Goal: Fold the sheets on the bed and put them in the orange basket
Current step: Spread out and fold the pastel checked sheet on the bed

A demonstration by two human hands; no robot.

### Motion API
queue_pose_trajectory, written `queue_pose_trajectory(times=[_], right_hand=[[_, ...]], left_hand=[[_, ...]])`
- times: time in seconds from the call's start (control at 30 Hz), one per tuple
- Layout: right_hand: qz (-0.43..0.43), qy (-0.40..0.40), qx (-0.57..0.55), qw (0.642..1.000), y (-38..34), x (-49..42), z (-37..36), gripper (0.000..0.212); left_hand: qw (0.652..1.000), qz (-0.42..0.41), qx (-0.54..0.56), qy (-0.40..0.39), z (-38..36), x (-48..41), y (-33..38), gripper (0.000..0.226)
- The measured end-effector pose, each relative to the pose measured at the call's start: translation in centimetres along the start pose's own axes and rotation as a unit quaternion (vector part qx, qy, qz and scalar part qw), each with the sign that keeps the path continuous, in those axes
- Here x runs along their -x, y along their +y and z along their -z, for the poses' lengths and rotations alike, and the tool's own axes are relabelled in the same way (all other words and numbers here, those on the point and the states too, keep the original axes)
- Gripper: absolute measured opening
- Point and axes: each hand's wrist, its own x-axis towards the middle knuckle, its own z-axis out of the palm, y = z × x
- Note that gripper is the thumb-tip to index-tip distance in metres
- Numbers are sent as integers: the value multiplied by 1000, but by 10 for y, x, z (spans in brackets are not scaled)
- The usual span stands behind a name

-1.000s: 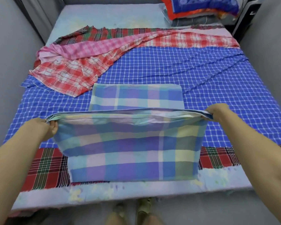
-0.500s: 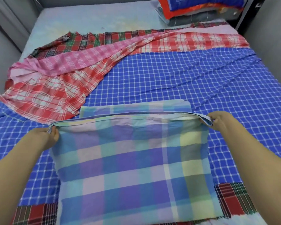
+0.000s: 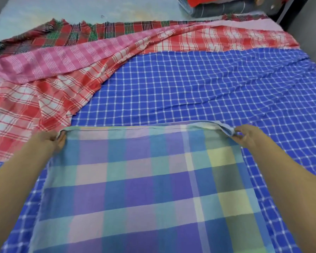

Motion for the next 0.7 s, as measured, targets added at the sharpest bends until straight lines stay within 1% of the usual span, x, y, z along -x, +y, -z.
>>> queue_pose_trajectory(times=[0.03,0.07,0.1,0.13,0.17,0.2,0.23,0.27,0.3,0.33,0.37,0.4,0.43,0.47,0.53,0.57,0.6,0.67,0.7], right_hand=[[-3,20,8,1000,7,6,-10,21],[21,91,59,994,18,3,-15,7],[69,177,75,979,26,7,-22,19],[133,221,45,965,32,19,-33,32],[218,242,42,945,39,36,-47,38],[304,242,72,919,45,60,-66,41],[398,210,122,885,56,77,-89,42],[485,157,184,840,61,91,-112,44],[553,112,264,782,69,98,-136,45],[596,54,340,726,75,99,-155,46],[624,15,397,673,80,93,-169,47],[626,-1,439,645,81,81,-174,47],[602,0,469,646,79,64,-170,48],[560,22,493,665,81,44,-157,51],[434,77,507,740,82,7,-115,62],[376,96,514,765,86,-5,-93,63],[328,106,523,779,92,-9,-74,62],[282,110,521,798,114,-1,-51,62],[263,108,503,816,134,11,-44,63]], left_hand=[[998,-28,-43,-28,0,-11,-11,18],[992,-56,-97,-49,4,-14,-22,14],[979,-123,-145,-75,9,-17,-33,18],[956,-201,-192,-96,17,-16,-45,33],[913,-291,-266,-104,25,-10,-61,46],[840,-383,-372,-100,30,-7,-81,51],[725,-472,-491,-104,34,2,-106,51],[585,-551,-575,-153,37,14,-134,50],[438,-605,-627,-221,38,27,-165,51],[308,-627,-661,-275,43,22,-192,53],[224,-628,-688,-286,46,20,-211,55],[189,-619,-710,-278,47,11,-219,56],[195,-607,-729,-249,48,0,-221,57],[226,-597,-742,-207,51,-12,-217,57],[287,-574,-757,-120,62,-34,-194,55],[313,-558,-764,-87,70,-43,-181,54],[337,-537,-771,-64,82,-49,-169,55],[381,-492,-782,-27,111,-47,-154,58],[399,-478,-783,-7,130,-42,-154,58]])
